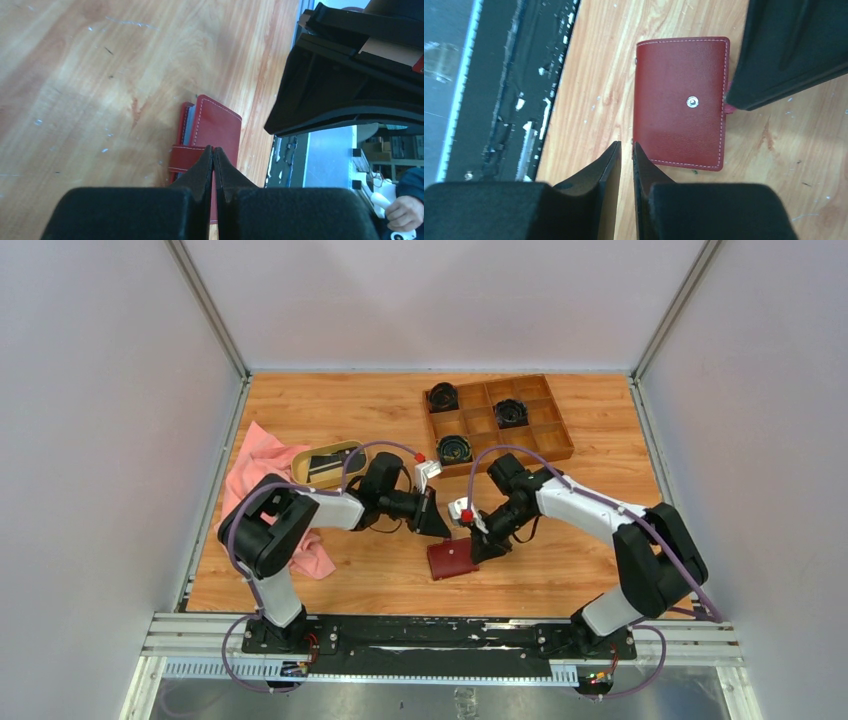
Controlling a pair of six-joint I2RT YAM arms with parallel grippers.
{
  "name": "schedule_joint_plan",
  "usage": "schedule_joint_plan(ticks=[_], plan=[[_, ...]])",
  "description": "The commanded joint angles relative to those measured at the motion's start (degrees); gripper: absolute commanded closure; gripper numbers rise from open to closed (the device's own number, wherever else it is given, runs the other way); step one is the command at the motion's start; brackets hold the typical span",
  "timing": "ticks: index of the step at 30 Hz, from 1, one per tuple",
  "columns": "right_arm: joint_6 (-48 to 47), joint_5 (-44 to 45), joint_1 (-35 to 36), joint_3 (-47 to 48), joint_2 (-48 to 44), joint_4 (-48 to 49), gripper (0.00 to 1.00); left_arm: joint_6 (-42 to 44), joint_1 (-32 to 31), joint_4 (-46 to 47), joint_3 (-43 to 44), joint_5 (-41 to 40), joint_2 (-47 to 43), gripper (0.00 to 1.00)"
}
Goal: Put the credit cards into the card holder
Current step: Close the card holder at the center of the board.
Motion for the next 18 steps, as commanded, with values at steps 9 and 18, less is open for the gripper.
schedule_joint_plan(ticks=[9, 18], plan=[[4.0, 14.7, 6.2, -2.4, 0.5, 10.8, 0.84, -6.9, -2.0, 12.1, -6.9, -3.6, -0.5, 1.0], [7.1, 18.8, 8.2, -1.7, 2.5, 12.6, 0.85, -11.2, -2.8, 17.8, -8.3, -6.1, 0.3, 1.0]])
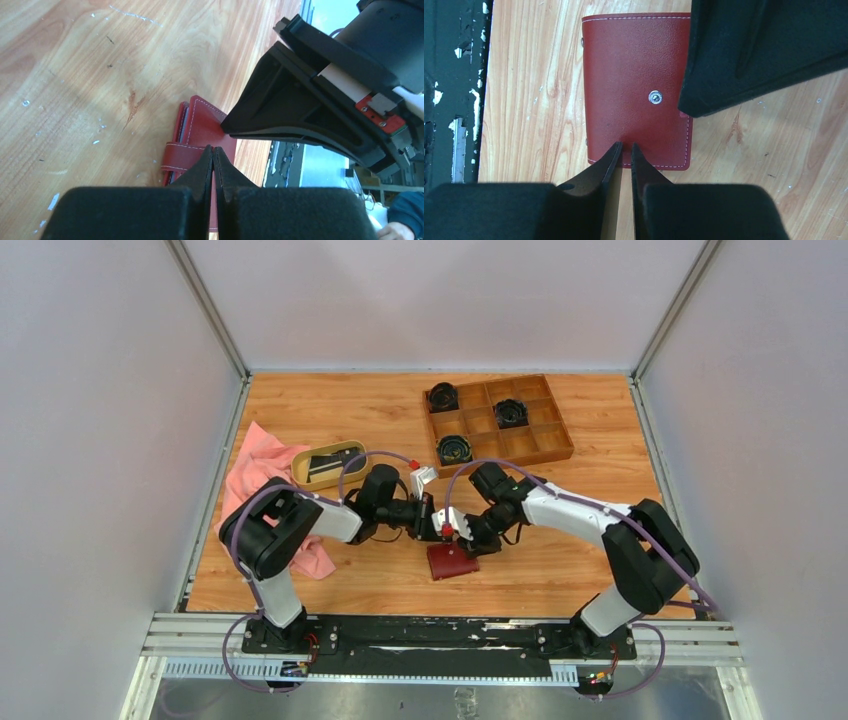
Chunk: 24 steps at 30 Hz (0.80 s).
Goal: Put the credit cards into the card holder
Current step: Close the card holder at the center of the board.
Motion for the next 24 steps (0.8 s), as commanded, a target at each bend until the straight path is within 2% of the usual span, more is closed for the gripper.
schedule_joint_plan(ticks=[1, 24], plan=[[2.2, 3.1, 1.4, 0.1, 1.2, 0.9, 0.85, -3.1, -1.0, 6.1, -1.5, -2.1, 0.4, 1.0], [5.4, 5.3, 1.8, 1.4, 3.3, 0.8, 0.86, -2.5, -3.0, 10.0, -4.8, -4.9, 2.0, 1.0]])
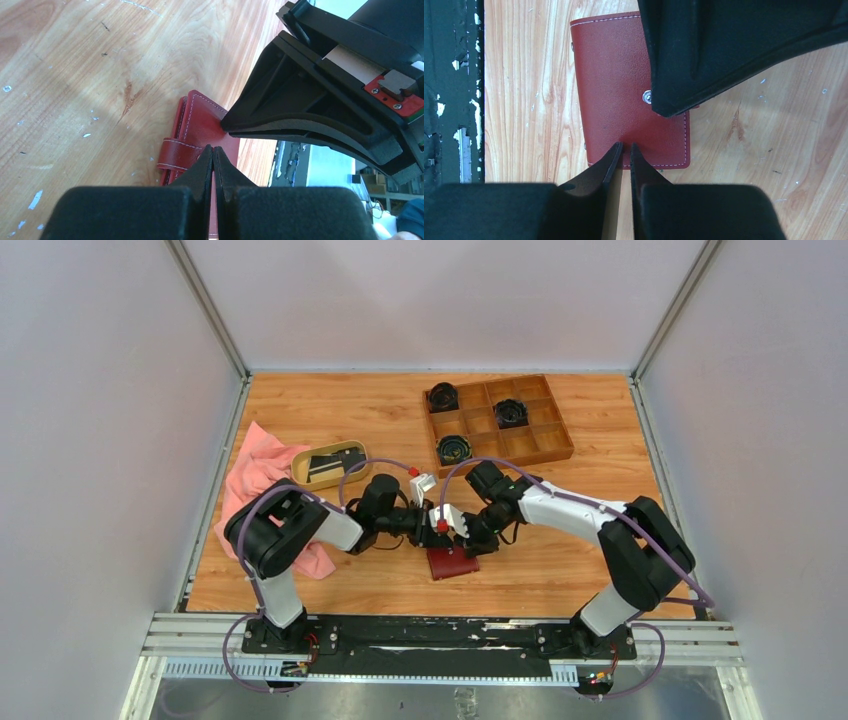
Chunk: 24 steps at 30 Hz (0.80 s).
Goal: Put the credit cards into the card holder
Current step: Close the card holder at the center of the board.
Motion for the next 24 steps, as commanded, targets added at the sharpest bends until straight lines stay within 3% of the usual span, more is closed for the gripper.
schedule_joint_plan(ticks=[1, 24], plan=[[0.4, 3.1, 0.9, 0.4, 1.9, 0.1, 0.86, 0.2, -0.9, 1.5, -0.8, -1.2, 0.7, 1.0], [2.6, 4.4, 1.3, 1.5, 3.4, -0.3, 0.87, 0.2, -1.9, 1.9, -2.5, -2.4, 1.2, 1.0]])
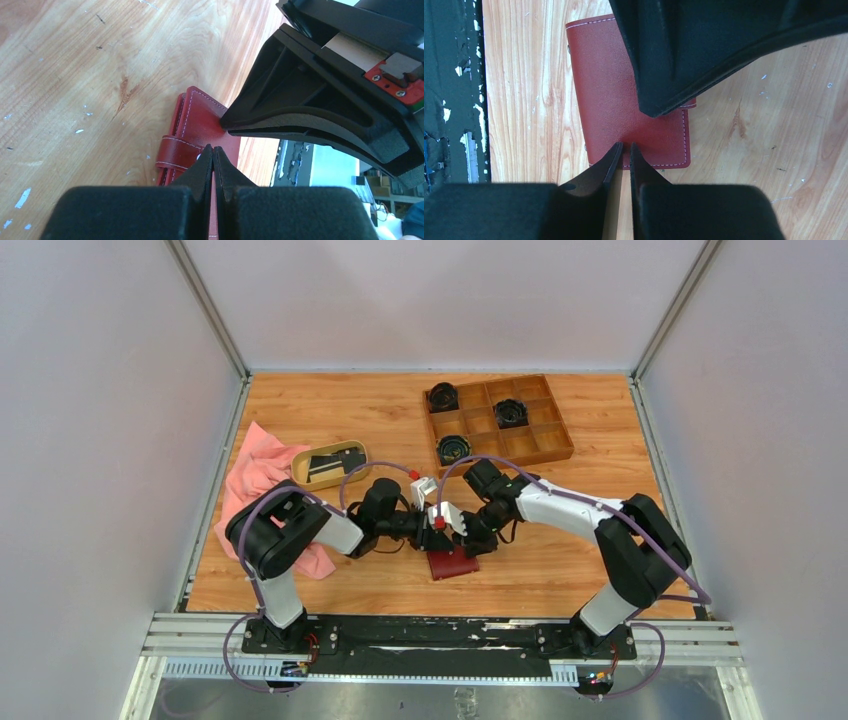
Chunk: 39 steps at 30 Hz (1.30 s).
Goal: Put the credit cards into the card holder
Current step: Close the card holder at the center of the board.
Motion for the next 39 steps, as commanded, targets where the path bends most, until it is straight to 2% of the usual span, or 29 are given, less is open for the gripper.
schedule_joint_plan(ticks=[1, 17, 39], plan=[[0.3, 3.9, 1.2, 0.3, 2.3, 0.5, 0.87, 0.3, -0.6, 0.8, -1.4, -0.6, 1.2, 1.0], [1.2, 4.9, 1.4, 0.9, 3.1, 0.3, 0.87, -4.4, -1.8, 6.3, -3.8, -2.0, 1.3, 1.0], [1.6, 5.6, 1.4, 1.2, 3.4, -0.1, 0.87, -4.7, -2.6, 7.8, -8.6, -6.1, 3.9, 1.0]])
